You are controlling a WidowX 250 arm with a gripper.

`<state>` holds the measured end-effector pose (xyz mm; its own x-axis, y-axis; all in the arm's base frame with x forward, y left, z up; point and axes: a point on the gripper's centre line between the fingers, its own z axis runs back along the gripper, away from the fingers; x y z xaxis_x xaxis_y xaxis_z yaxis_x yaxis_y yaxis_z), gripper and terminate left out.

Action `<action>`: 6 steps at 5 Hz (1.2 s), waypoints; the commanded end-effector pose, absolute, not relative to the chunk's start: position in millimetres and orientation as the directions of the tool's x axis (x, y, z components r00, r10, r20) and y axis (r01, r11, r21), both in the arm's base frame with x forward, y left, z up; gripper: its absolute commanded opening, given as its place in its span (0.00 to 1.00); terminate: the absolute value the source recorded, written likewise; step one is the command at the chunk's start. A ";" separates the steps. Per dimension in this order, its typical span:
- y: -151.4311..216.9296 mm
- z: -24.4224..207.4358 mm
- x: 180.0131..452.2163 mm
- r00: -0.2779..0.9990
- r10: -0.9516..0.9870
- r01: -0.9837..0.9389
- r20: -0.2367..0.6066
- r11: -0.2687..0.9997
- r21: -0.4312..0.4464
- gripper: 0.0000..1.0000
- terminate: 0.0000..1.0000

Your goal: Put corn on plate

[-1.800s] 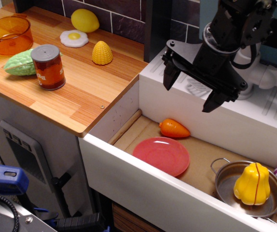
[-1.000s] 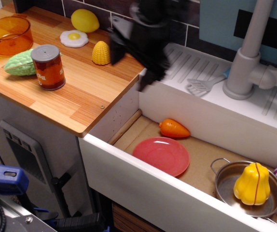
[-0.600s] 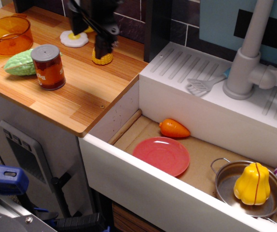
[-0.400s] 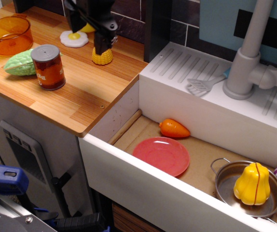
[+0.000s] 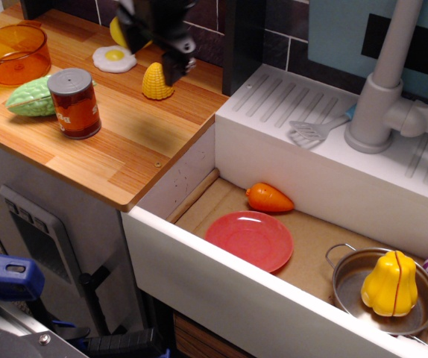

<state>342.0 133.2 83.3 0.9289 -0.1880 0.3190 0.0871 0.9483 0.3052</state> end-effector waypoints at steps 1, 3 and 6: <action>139.6 85.8 356.1 0.915 -0.158 0.040 0.371 0.951 0.305 1.00 0.00; 150.5 71.3 369.5 0.895 -0.147 0.025 0.422 0.959 0.281 1.00 0.00; 165.4 48.6 398.7 0.871 -0.105 -0.011 0.479 0.972 0.233 1.00 0.00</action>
